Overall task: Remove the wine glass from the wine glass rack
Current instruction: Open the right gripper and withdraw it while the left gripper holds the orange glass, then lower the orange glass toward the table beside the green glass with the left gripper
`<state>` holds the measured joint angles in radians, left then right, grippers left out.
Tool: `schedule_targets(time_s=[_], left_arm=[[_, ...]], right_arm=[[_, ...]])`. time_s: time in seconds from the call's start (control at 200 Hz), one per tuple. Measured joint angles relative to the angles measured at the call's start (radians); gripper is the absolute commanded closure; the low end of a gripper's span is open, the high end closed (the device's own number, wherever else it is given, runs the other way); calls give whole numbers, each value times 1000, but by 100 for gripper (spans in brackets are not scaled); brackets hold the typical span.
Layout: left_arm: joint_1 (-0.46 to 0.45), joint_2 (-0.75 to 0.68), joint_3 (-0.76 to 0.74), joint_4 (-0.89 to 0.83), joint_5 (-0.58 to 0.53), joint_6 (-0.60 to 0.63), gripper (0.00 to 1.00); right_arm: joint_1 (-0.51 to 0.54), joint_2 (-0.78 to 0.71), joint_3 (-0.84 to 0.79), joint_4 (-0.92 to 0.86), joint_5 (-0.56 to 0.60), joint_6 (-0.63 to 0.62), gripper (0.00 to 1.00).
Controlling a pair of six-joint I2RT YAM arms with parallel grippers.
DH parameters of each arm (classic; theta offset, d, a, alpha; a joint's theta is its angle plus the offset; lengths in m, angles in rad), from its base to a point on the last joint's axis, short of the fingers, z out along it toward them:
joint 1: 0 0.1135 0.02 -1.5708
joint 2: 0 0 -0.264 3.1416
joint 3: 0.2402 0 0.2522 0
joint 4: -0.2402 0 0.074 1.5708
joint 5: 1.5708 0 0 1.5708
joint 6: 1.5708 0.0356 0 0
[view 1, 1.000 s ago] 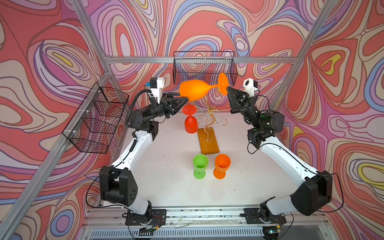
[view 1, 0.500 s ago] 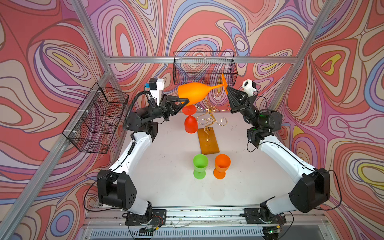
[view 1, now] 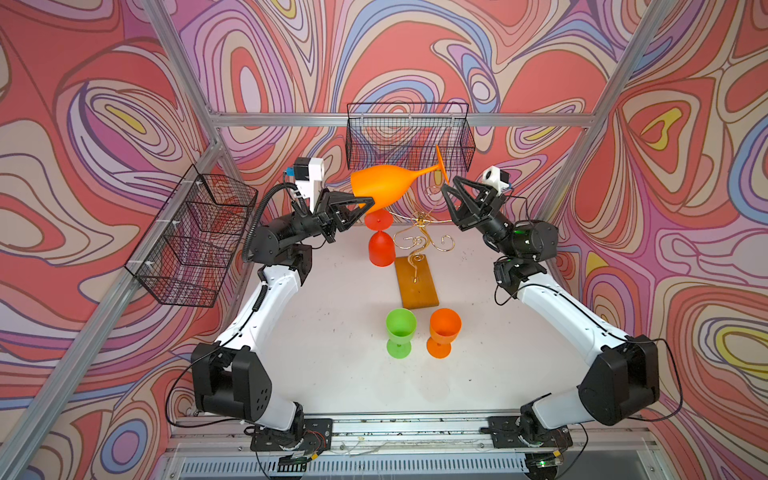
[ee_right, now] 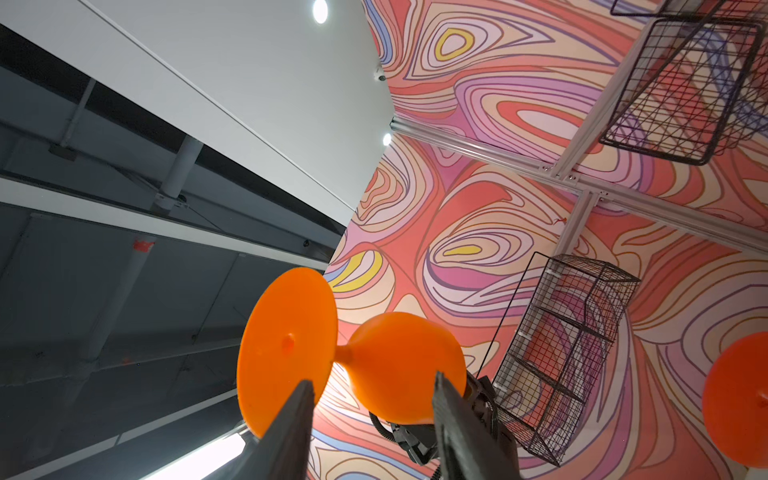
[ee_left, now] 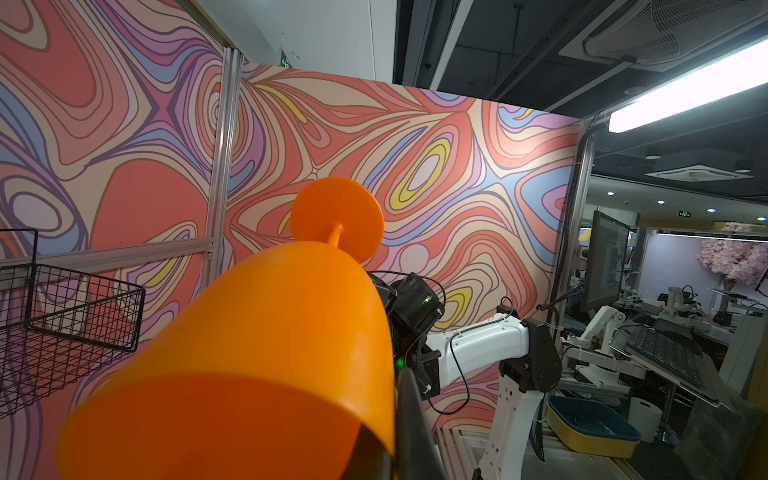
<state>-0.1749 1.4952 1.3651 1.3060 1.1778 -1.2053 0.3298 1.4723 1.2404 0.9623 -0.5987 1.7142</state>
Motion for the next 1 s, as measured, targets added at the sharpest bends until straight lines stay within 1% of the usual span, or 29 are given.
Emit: schedule_targets(time_s=[0.105, 0.18, 0.315, 0.416, 0.481, 0.561, 0.661, 0.761, 0.886, 1.001], left_arm=[[6, -9, 0, 0, 2, 0, 100], [12, -14, 0, 0, 8, -1, 100], [26, -18, 1, -27, 23, 8, 100], [31, -37, 1, -148, 33, 84, 100], [32, -70, 2, -296, 32, 184, 100], [32, -126, 21, -538, 22, 356, 100], [32, -195, 100, -860, -13, 575, 100], [32, -257, 190, -1126, -63, 753, 100], [32, -325, 278, -1402, -130, 917, 100], [32, -386, 317, -1625, -187, 1025, 100]], right_arm=[[-12, -29, -14, -62, 2, -48, 45], [-22, -67, -19, -139, 6, -106, 44], [-28, -174, 3, -368, 29, -287, 44], [-28, -254, 51, -551, 64, -444, 44], [-29, -301, 87, -662, 95, -540, 44], [-28, -360, 119, -782, 139, -652, 44], [-29, -414, 135, -900, 192, -757, 44], [-28, -443, 136, -1000, 242, -838, 44], [-28, -447, 135, -1106, 301, -906, 44], [-28, -447, 134, -1191, 355, -956, 44]])
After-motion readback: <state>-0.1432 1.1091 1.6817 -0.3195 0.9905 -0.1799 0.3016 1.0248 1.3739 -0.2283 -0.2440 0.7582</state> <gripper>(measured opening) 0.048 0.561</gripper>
